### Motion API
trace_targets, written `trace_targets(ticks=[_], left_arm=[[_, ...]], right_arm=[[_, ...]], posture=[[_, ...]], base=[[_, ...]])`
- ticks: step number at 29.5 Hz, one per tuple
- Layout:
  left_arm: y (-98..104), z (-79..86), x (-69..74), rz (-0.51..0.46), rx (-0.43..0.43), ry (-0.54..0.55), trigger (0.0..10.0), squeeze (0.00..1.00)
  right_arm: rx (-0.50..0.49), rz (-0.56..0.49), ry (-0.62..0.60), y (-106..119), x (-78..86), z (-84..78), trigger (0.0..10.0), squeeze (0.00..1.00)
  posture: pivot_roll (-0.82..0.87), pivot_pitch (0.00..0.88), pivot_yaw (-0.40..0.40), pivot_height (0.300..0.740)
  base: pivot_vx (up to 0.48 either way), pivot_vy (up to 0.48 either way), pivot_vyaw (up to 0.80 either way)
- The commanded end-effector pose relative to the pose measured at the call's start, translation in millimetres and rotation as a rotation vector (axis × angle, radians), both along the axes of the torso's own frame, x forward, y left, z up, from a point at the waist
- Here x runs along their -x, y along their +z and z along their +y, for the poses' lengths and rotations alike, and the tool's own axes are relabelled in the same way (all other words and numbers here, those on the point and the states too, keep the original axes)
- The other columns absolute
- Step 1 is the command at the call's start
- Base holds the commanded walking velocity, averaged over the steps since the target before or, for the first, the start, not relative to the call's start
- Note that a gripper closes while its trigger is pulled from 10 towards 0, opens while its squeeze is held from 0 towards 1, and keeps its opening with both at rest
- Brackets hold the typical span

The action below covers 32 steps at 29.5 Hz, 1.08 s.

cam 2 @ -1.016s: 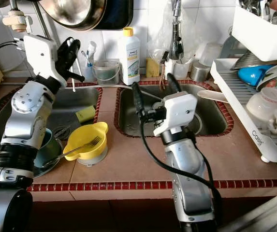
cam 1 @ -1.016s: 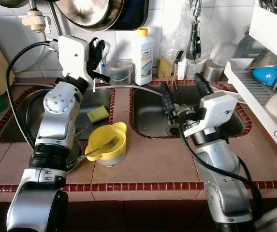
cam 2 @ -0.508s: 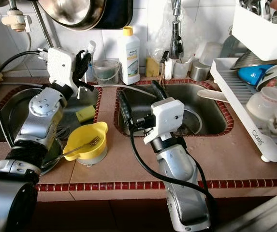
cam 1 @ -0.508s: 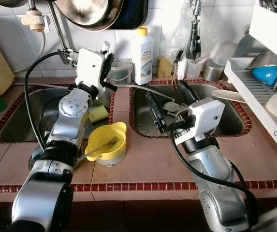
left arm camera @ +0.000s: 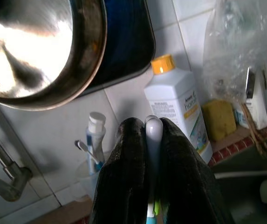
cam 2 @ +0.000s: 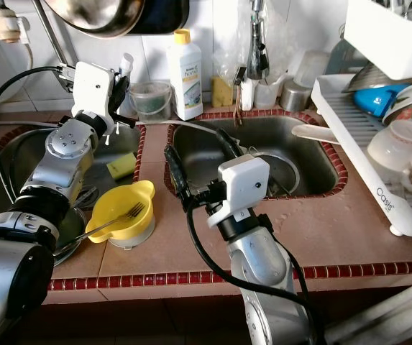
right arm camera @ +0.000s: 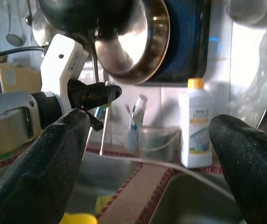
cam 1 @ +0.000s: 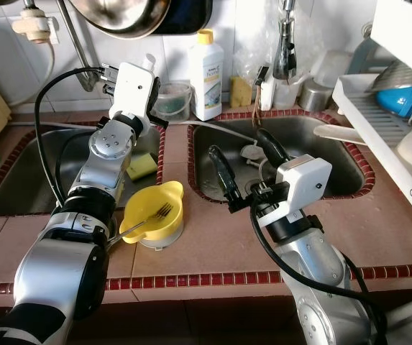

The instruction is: Kitchen organization

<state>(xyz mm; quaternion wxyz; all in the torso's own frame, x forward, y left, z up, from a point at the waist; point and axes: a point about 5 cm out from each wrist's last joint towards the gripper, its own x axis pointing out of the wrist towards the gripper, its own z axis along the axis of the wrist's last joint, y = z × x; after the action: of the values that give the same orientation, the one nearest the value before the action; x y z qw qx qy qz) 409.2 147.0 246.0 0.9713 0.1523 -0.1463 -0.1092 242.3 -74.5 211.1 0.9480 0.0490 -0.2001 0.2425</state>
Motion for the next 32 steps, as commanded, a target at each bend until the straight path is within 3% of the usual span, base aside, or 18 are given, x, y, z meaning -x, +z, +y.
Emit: trace_targets(ticks=[1, 7, 20, 32], left_arm=[[6.1, 9.1, -1.2, -0.007, -0.015, 0.013, 10.0, 0.0], [9.6, 15.2, -2.5, 0.001, -0.026, 0.006, 10.0, 0.0], [17.5, 48.6, 0.5, -0.001, -0.001, 0.059, 10.0, 0.0], [17.5, 51.6, 2.0, -0.004, -0.021, 0.057, 10.0, 0.0]], right_arm=[[-0.01, 0.0, 0.019, 3.4, 7.1, 3.2, 10.0, 0.0], [0.011, 0.049, 0.032, -3.6, 16.4, 4.4, 10.0, 0.0], [0.034, 0.128, 0.08, -11.3, 29.9, 6.4, 10.0, 0.0], [0.034, 0.141, 0.1, -10.5, 30.6, 8.2, 10.0, 0.0]], posture=[[-0.31, 0.113, 0.091, 0.74], [-0.3, 0.152, 0.079, 0.74], [-0.27, 0.196, 0.031, 0.74], [-0.26, 0.197, 0.019, 0.74]], base=[[0.0, 0.0, 0.0], [0.0, 0.0, 0.0], [0.0, 0.0, 0.0], [0.0, 0.0, 0.0]])
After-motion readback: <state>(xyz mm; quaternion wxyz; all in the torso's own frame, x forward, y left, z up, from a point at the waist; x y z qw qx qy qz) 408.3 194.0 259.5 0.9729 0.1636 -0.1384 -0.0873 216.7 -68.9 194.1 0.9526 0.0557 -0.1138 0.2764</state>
